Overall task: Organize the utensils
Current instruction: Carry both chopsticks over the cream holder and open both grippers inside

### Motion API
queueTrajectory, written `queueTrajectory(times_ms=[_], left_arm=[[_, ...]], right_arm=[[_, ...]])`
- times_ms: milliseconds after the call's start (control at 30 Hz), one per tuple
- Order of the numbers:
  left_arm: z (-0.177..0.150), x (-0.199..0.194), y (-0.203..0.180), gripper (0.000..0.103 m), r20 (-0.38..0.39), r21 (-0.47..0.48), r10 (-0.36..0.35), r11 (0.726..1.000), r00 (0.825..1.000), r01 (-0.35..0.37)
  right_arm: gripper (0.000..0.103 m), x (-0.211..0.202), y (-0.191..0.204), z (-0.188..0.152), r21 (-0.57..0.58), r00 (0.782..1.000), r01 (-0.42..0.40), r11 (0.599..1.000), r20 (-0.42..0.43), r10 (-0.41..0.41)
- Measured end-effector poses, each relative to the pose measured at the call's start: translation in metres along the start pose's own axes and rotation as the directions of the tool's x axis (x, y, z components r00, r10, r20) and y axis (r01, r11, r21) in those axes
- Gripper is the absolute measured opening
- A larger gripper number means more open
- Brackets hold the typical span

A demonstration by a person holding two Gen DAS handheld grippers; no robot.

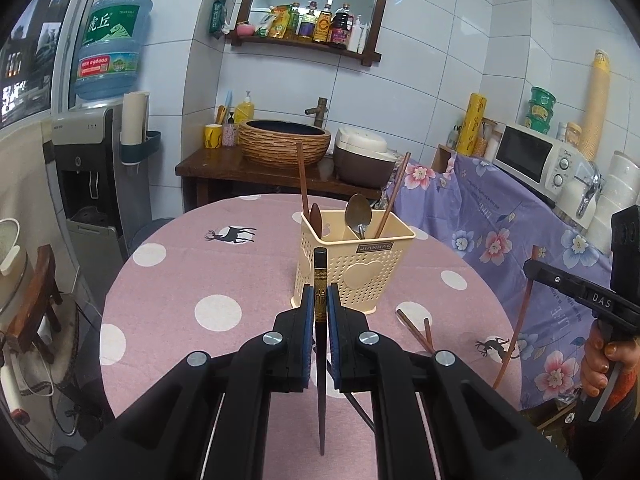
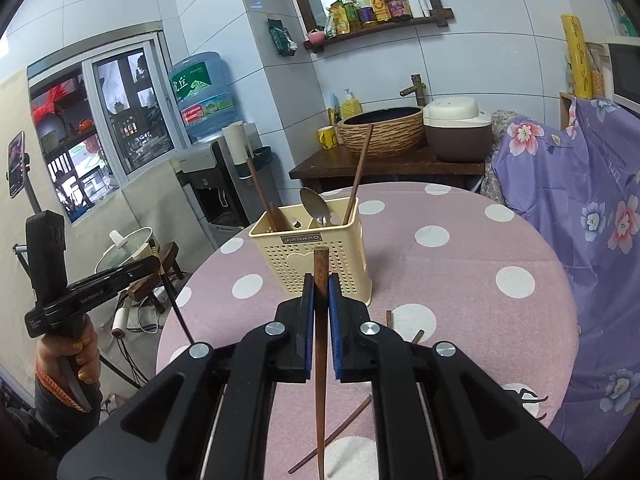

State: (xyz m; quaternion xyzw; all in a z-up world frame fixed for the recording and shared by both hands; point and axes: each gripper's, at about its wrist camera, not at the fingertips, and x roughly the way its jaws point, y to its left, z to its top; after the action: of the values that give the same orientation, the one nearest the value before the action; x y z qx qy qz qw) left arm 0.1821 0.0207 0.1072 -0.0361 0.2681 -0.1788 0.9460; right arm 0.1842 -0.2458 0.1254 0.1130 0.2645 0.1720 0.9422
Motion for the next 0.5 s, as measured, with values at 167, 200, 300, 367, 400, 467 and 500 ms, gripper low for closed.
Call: queueTrajectory(times_ms=[167,200,300,367,400,467,500], left_arm=[[0.011,-0.006,-0.001,0.008,0.027,0.012,-0.013,1.0,1.0,0.012],[0.016,-0.006,-0.001,0.008,0.032,0.017,-0.015,1.0,0.999,0.015],[0.032,-0.007,-0.005,0.008,0.049,0.036,-0.034,0.999,0.998,0.032],[0.051,-0.009,-0.008,0.008,0.067,0.039,-0.058,0.998,0.996,0.056],[0.06,-0.01,-0.01,0.008,0.076,0.042,-0.069,0.997,0.995,0.066],[0.082,-0.012,-0.015,0.008,0.104,0.046,-0.086,0.996,0.991,0.081],[0.095,-0.013,-0.019,0.008,0.123,0.049,-0.093,0.995,0.988,0.088]], right_arm=[[0.008,-0.002,0.006,0.011,-0.021,1.0,-0.009,1.0,0.017,0.009],[0.008,-0.002,0.008,0.014,-0.028,1.0,-0.011,1.0,0.018,0.011],[0.008,0.002,0.015,0.03,-0.044,0.999,-0.001,0.999,0.042,0.002],[0.008,0.002,0.019,0.047,-0.048,0.996,0.012,0.999,0.085,-0.008],[0.008,0.003,0.019,0.057,-0.047,0.994,0.014,0.999,0.105,-0.009],[0.008,0.002,0.023,0.08,-0.041,0.987,0.016,0.999,0.157,-0.009],[0.008,0.002,0.027,0.094,-0.044,0.98,0.028,0.999,0.197,-0.019]])
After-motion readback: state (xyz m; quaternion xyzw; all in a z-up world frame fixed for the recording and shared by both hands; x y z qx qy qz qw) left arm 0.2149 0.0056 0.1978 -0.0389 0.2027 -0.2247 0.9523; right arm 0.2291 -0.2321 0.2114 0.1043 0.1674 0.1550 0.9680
